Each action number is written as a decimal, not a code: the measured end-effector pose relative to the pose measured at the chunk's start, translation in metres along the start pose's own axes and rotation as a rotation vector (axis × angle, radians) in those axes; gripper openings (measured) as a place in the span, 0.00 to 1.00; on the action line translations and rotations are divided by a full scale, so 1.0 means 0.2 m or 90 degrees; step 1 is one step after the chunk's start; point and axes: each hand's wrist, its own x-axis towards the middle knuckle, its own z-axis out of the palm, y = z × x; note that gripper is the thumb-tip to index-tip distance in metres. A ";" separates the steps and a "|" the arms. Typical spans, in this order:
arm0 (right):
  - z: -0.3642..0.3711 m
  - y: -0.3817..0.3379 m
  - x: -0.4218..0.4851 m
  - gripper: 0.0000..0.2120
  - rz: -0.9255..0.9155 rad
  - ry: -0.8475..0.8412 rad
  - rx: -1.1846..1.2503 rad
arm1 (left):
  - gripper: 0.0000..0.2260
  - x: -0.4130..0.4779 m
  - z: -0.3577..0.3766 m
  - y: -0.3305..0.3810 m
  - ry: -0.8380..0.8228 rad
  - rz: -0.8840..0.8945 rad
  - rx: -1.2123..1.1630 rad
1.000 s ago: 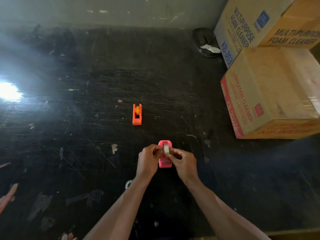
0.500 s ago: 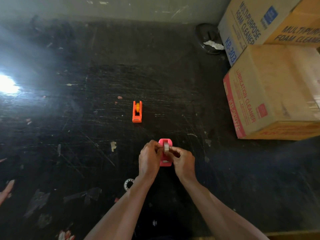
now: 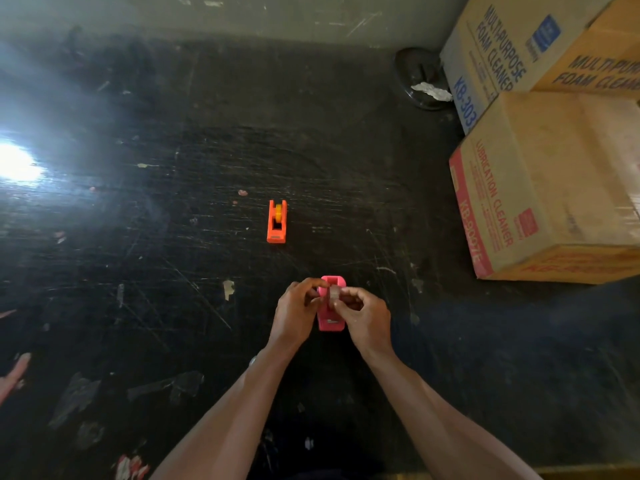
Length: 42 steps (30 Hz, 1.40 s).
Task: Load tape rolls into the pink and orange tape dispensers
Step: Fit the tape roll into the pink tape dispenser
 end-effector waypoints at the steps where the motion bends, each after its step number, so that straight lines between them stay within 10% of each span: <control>1: 0.00 0.00 0.01 0.08 0.006 -0.002 0.013 | 0.14 0.00 0.00 0.00 -0.008 -0.001 -0.005; 42: -0.03 0.11 -0.18 0.09 -0.186 0.007 -0.216 | 0.19 0.01 -0.05 -0.02 -0.070 0.005 -0.006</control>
